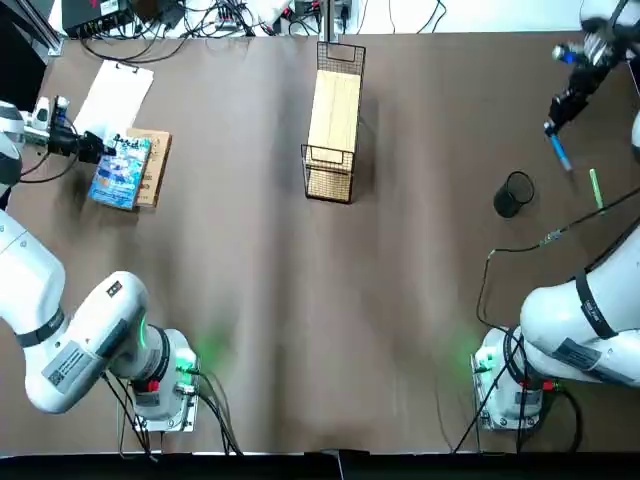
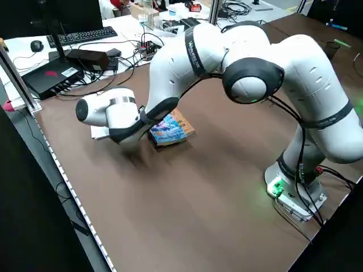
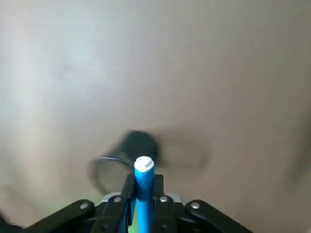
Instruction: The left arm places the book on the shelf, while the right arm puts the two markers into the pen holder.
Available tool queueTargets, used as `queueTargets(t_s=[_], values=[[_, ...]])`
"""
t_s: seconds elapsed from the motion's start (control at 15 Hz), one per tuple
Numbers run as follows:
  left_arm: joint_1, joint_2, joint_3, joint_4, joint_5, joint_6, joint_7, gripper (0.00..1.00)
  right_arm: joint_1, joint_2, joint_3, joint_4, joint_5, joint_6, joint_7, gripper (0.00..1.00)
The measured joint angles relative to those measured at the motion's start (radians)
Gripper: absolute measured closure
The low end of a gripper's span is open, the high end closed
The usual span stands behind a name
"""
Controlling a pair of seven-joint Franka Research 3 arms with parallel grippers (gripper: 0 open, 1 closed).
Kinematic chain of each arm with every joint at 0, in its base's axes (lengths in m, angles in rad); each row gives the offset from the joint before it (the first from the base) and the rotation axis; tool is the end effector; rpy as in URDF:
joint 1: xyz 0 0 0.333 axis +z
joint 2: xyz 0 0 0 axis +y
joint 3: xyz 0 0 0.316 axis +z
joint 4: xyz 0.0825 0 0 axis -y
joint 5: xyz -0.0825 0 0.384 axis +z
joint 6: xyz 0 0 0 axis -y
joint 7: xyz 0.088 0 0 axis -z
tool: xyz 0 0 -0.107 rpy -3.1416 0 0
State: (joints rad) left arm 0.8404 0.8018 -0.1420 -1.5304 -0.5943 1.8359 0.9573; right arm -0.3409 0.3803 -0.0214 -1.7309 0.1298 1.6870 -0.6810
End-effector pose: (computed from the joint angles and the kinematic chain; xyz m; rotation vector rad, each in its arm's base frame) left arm 0.5256 0.3975 0.1710 2.3551 0.0815 0.1757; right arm 0.5678 -0.2009 0.3359 -2.7707 -0.3843 0.4399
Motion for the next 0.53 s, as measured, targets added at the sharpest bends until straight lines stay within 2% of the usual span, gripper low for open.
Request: queueTargets(t_s=[0.27,0.4,0.53], values=[[0.0,-0.089,-0.042,0.011,0.025,-0.076,-0.135,0.76,0.003,-0.054,0.02,0.008,0.228,-0.098,-0.002,0.83],[0.0,-0.139,-0.1,0.011,0.026,-0.107,-0.235,0.77,0.004,-0.057,0.024,0.008,0.347,-0.107,-0.016,0.83],[-0.002,-0.173,-0.167,0.011,0.026,-0.133,-0.327,0.77,0.005,-0.056,0.03,0.005,0.419,-0.113,-0.073,0.83]])
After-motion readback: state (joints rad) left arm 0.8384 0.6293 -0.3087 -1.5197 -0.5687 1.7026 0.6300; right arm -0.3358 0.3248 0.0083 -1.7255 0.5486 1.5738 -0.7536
